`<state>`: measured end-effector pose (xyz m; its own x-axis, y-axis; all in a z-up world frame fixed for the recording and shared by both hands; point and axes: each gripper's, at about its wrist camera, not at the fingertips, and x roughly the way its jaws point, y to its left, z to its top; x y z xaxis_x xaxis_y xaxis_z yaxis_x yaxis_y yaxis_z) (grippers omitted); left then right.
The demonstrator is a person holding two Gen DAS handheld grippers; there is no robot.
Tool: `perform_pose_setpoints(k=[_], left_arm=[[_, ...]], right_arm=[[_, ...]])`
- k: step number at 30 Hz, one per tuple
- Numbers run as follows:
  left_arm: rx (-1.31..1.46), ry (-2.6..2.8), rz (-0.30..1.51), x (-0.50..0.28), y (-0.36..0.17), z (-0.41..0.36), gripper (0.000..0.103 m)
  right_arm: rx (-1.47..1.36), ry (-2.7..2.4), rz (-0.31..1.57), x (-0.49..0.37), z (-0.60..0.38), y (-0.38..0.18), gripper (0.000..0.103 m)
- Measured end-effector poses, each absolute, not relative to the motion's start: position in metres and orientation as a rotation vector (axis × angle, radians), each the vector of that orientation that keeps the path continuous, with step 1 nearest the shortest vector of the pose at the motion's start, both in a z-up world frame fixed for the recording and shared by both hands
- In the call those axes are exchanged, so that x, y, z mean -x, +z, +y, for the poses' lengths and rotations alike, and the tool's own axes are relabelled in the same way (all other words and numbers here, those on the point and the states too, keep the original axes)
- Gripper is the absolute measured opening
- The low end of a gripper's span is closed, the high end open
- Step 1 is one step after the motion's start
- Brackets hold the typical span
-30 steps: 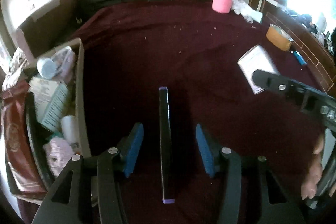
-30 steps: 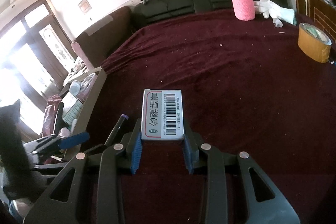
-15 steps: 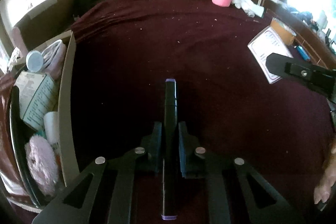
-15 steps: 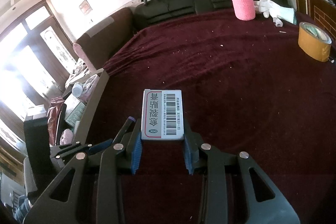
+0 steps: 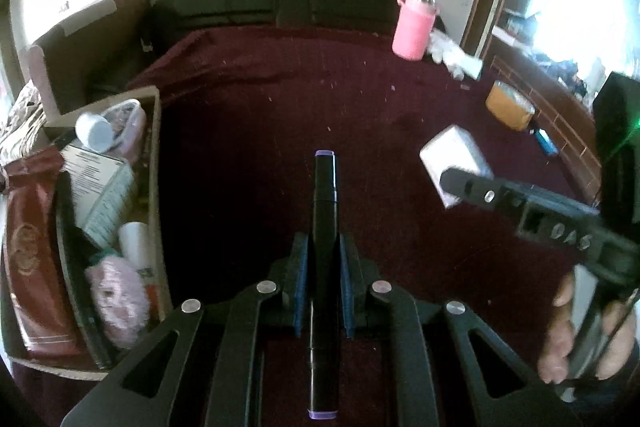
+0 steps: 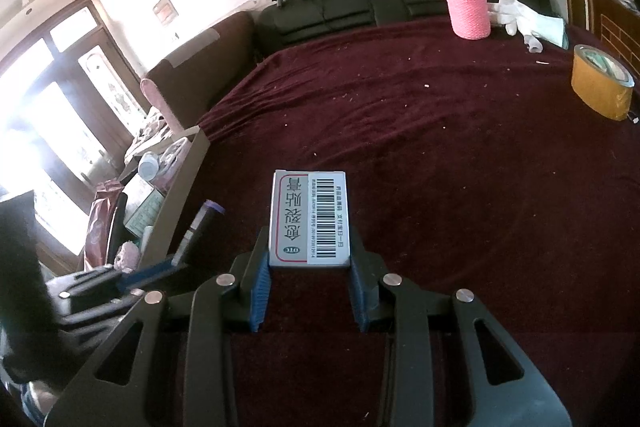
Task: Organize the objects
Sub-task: 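Carry the barcode box and black marker over the cardboard tray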
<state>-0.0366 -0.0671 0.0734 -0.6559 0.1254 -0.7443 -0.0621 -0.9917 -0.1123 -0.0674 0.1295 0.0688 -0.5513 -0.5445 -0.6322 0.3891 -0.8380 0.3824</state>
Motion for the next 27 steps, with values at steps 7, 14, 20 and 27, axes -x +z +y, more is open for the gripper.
perform_pose_setpoints(k=[7, 14, 20, 27], left_arm=[[1.159, 2.833, -0.181, 0.018, 0.101, -0.095, 0.012], [1.06, 2.936, -0.278, -0.009, 0.127, -0.149, 0.012], [1.022, 3.021, -0.358, -0.025, 0.135, -0.202, 0.012], [1.04, 3.075, -0.428, -0.031, 0.126, -0.248, 0.012]], right_arm=[[-1.054, -2.358, -0.245, 0.065, 0.125, 0.069, 0.031], [-1.036, -2.358, -0.229, 0.059, 0.118, 0.074, 0.031], [-1.034, -2.313, -0.143, 0.048, 0.087, 0.079, 0.031], [-1.026, -2.223, -0.096, 0.044, 0.04, 0.095, 0.031]])
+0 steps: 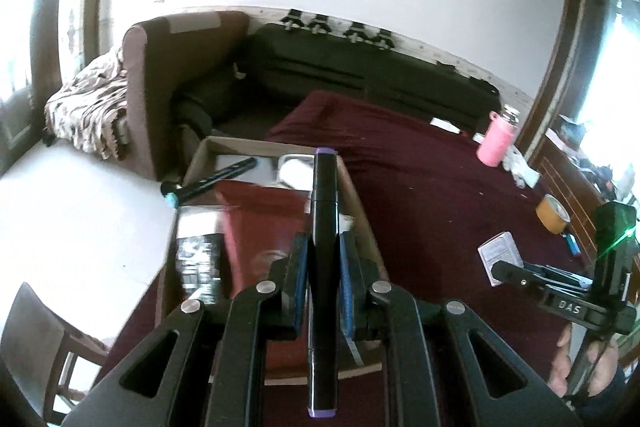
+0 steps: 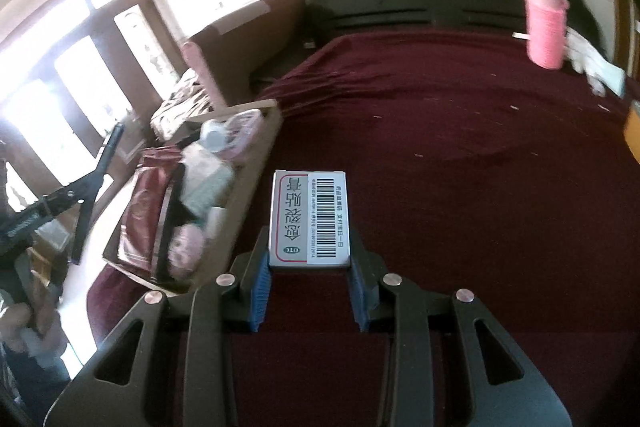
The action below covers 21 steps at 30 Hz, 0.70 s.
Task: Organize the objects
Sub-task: 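Carry the barcode box and black marker over the cardboard tray, then lower the barcode box into the tray and open the right tool while the left tool lowers the marker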
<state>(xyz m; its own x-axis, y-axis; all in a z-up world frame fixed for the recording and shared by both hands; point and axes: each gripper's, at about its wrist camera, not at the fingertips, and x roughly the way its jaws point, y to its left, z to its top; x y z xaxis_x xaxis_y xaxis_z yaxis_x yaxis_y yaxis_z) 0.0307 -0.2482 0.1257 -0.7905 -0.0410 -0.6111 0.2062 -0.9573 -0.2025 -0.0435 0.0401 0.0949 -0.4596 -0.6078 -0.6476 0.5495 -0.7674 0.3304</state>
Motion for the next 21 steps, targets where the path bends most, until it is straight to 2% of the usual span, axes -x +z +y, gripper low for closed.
perform_pose_setpoints(k=[11, 21], left_arm=[[-0.978, -2.755, 0.48, -0.029, 0.096, -0.297, 0.012], [-1.03, -2.755, 0.502, -0.022, 0.077, -0.297, 0.012]], right_arm=[[-1.028, -2.107, -0.017, 0.026, -0.039, 0.101, 0.032], [-1.059, -2.095, 0.068, 0.021, -0.088, 0.081, 0.032]])
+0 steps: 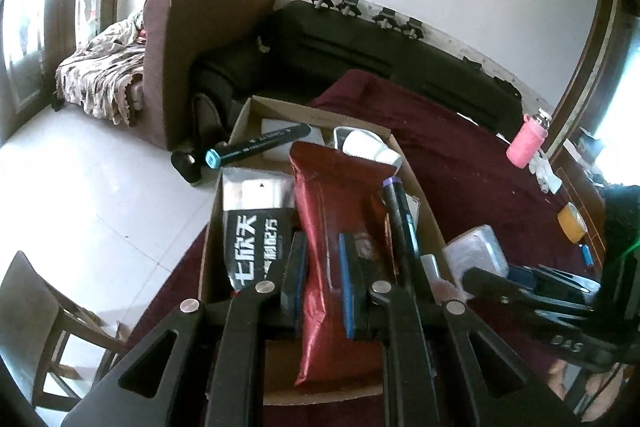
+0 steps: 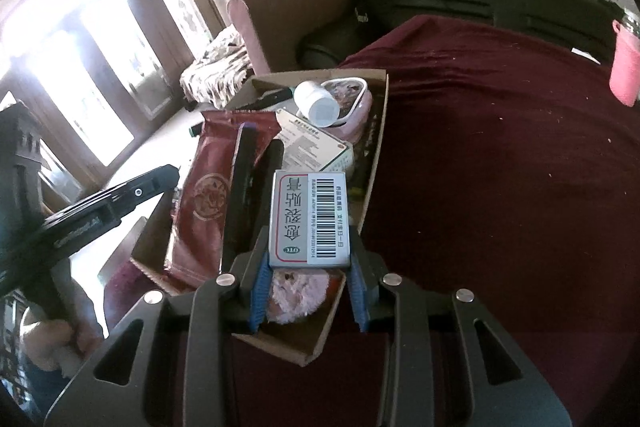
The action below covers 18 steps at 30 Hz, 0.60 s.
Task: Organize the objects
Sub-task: 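Lower the barcode box into the tray and open the right tool while the left tool lowers the marker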
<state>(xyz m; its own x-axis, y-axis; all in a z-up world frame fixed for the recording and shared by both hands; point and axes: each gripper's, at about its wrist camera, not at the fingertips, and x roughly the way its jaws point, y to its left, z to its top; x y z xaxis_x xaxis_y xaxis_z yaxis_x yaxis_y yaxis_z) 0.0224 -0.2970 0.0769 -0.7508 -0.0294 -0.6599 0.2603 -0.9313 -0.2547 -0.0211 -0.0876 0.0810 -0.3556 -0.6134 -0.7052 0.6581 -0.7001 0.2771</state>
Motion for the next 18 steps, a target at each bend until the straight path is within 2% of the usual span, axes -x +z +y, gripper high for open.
perform_pose_setpoints(k=[18], left_arm=[[-1.01, -2.776, 0.46, -0.033, 0.08, -0.29, 0.012]], right_arm=[[-1.09, -2.103, 0.125, 0.035, -0.129, 0.057, 0.032]])
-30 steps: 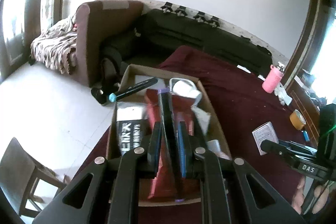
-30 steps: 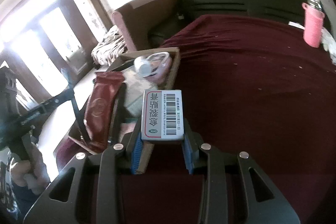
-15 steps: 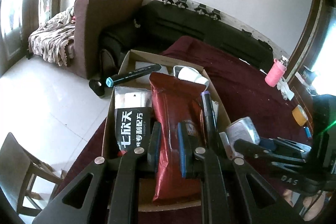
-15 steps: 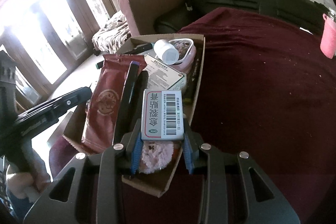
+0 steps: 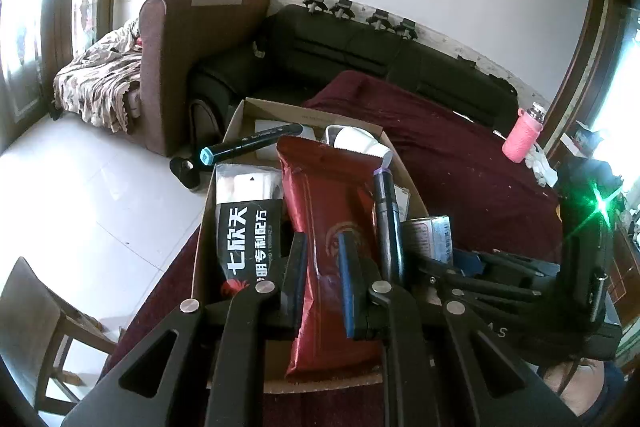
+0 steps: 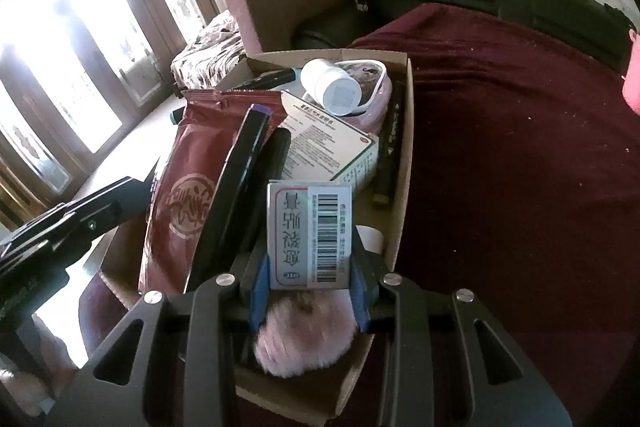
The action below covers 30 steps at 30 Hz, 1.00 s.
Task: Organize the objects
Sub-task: 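Lower the barcode box into the tray and open the right tool while the left tool lowers the marker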
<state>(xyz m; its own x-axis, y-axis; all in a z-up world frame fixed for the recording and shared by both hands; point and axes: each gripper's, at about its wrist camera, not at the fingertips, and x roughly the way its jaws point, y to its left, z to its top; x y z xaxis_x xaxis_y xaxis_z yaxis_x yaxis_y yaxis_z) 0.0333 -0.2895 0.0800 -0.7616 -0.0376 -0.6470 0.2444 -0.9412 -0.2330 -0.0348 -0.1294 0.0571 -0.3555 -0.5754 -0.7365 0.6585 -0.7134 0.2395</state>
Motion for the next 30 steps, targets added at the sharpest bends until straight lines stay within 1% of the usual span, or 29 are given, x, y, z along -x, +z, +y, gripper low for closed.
perform_pose_setpoints(k=[5, 12, 15, 17, 18, 19, 23, 26, 28, 30], left_arm=[[-1.008, -2.786, 0.462, -0.033, 0.081, -0.288, 0.012], [-1.007, -2.782, 0.462, -0.035, 0.083, -0.287, 0.013], [-1.011, -2.773, 0.472, -0.036, 0.083, -0.287, 0.015], [-1.012, -2.768, 0.475, -0.037, 0.083, -0.286, 0.02], [-1.012, -2.767, 0.473, -0.037, 0.083, -0.285, 0.024], [-1.008, -2.766, 0.469, -0.038, 0.083, -0.284, 0.025], [-0.997, -2.768, 0.468, -0.04, 0.087, -0.281, 0.025], [-0.987, -2.767, 0.462, -0.042, 0.09, -0.28, 0.029], [-0.977, -2.767, 0.457, -0.044, 0.092, -0.28, 0.034], [-0.969, -2.766, 0.452, -0.045, 0.094, -0.279, 0.035]], right_arm=[[-1.092, -2.106, 0.128, 0.035, -0.129, 0.058, 0.032], [-1.061, -2.133, 0.209, 0.023, -0.13, 0.063, 0.033], [-1.044, -2.155, 0.252, 0.017, -0.128, 0.067, 0.042], [-1.029, -2.163, 0.261, 0.014, -0.127, 0.07, 0.054], [-1.023, -2.152, 0.252, 0.014, -0.126, 0.071, 0.057], [-1.022, -2.138, 0.241, 0.013, -0.124, 0.072, 0.059], [-1.006, -2.129, 0.247, 0.007, -0.123, 0.075, 0.059], [-0.989, -2.127, 0.228, 0.005, -0.118, 0.08, 0.059], [-0.978, -2.128, 0.217, 0.005, -0.114, 0.083, 0.059], [-0.971, -2.123, 0.204, 0.005, -0.109, 0.086, 0.059]])
